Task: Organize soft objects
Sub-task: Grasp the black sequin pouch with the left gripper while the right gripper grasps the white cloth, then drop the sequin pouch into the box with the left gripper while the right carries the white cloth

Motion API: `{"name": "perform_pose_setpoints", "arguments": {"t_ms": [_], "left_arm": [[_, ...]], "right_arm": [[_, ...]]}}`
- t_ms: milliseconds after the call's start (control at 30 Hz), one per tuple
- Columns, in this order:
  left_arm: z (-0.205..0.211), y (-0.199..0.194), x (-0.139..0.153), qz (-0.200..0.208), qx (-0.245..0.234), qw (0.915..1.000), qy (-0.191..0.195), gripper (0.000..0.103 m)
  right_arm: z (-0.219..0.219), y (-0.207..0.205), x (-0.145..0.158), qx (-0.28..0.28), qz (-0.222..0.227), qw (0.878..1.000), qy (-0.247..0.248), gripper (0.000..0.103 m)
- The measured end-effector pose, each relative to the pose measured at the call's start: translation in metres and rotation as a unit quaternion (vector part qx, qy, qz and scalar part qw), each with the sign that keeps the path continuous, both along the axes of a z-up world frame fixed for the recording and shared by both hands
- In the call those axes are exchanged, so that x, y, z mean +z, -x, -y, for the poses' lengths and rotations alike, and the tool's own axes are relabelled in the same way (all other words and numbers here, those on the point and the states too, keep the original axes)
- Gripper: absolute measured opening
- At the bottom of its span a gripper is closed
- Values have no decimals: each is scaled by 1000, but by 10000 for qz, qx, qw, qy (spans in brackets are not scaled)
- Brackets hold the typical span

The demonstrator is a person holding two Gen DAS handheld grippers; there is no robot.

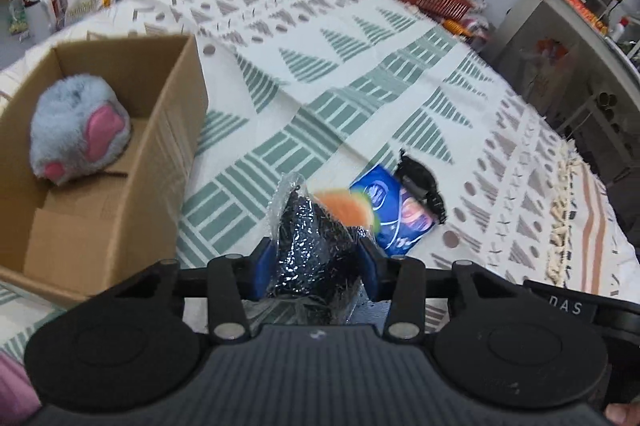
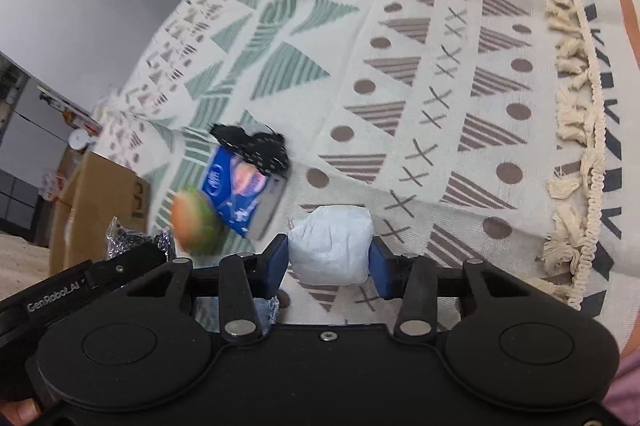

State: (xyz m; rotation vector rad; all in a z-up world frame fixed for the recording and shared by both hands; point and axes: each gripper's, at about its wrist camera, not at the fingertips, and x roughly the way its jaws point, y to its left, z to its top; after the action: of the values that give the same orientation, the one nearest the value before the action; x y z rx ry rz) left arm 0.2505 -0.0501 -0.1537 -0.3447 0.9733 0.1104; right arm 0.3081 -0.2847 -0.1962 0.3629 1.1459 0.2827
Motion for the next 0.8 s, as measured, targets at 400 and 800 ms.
{"name": "perform_pose_setpoints", "arguments": {"t_ms": [400,800], "left_arm": [[-16,22,49,405,23,9990,-205,43],[-61,41,72,531,442,9974,-206,43]], "right_arm": [[-1,12,27,226,525,9975,-421,42],[-6,23,36,315,754,9961,-345,42]]}}
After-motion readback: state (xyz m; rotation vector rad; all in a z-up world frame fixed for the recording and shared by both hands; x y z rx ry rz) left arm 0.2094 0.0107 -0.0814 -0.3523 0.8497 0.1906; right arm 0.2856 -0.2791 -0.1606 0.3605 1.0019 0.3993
